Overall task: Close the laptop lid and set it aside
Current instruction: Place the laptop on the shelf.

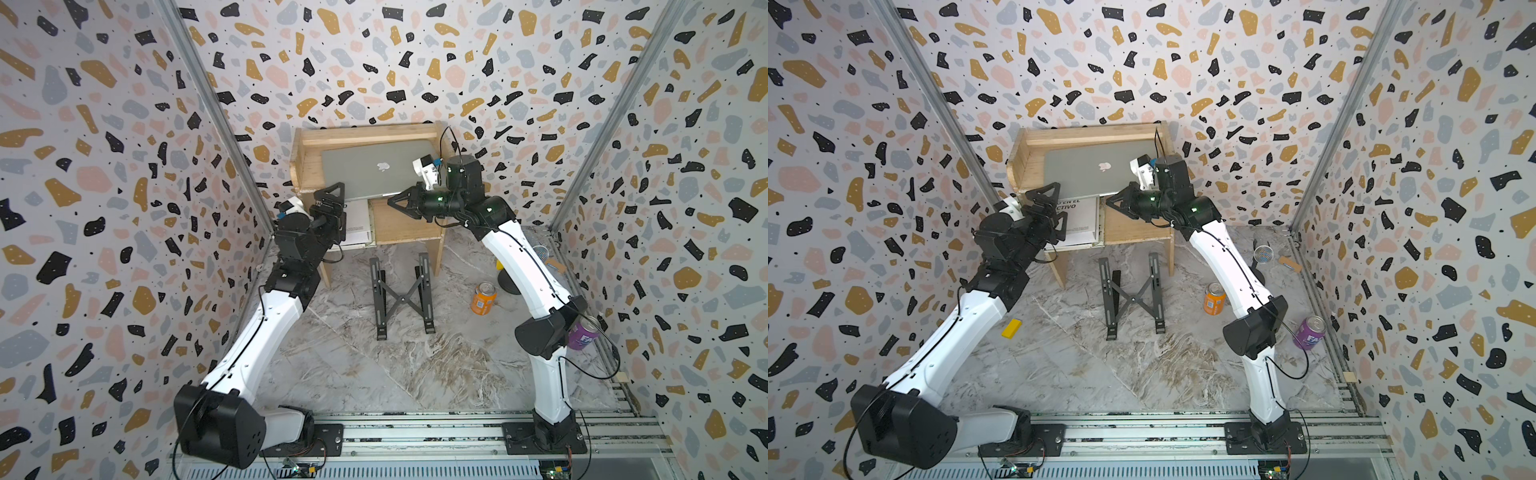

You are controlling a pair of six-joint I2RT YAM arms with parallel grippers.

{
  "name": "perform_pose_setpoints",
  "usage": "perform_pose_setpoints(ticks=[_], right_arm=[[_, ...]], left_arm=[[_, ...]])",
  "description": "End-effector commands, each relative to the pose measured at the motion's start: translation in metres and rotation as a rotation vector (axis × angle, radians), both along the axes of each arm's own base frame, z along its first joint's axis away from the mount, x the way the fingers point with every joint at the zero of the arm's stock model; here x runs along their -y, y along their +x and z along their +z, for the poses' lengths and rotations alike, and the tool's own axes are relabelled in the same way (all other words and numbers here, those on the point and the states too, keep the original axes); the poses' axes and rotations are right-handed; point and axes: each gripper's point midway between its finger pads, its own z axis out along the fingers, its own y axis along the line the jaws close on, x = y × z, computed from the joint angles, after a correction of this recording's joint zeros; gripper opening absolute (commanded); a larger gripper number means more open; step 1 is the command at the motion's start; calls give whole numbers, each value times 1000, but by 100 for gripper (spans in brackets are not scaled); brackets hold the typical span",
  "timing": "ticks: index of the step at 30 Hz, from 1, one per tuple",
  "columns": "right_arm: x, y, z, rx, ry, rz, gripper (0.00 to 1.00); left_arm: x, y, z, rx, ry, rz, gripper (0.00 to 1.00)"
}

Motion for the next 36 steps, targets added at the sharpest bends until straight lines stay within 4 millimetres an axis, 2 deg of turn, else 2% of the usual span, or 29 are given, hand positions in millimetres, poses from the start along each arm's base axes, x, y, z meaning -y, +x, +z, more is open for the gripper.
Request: perform_pose_setpoints(ticks=[1, 6, 8, 17, 26, 29, 34, 36], right_arm=[[2, 6, 29, 62, 69, -33, 0], [0, 14, 29, 63, 88, -52, 0], [-2, 17, 29, 59, 100, -57, 0], [-5, 31, 30, 72, 117, -91, 0], [-9, 37, 34, 94, 145, -90, 0], [-10, 31, 38, 121, 143, -63, 0], [-5, 7, 66, 210, 159, -1, 0], [-1, -7, 81, 256, 168, 27, 6]], left_arm=[[-13, -34, 41, 150, 22, 36, 100], [-24, -65, 27, 143, 18, 59, 100], [-25, -71, 10, 110, 17, 58, 100], [-27, -110, -28, 60, 48, 25, 100], [-27, -130, -70, -5, 67, -3, 100], [-27, -134, -80, -22, 88, -3, 100], [-28, -137, -93, -48, 133, 0, 100], [-28, -138, -98, -58, 147, -1, 100]])
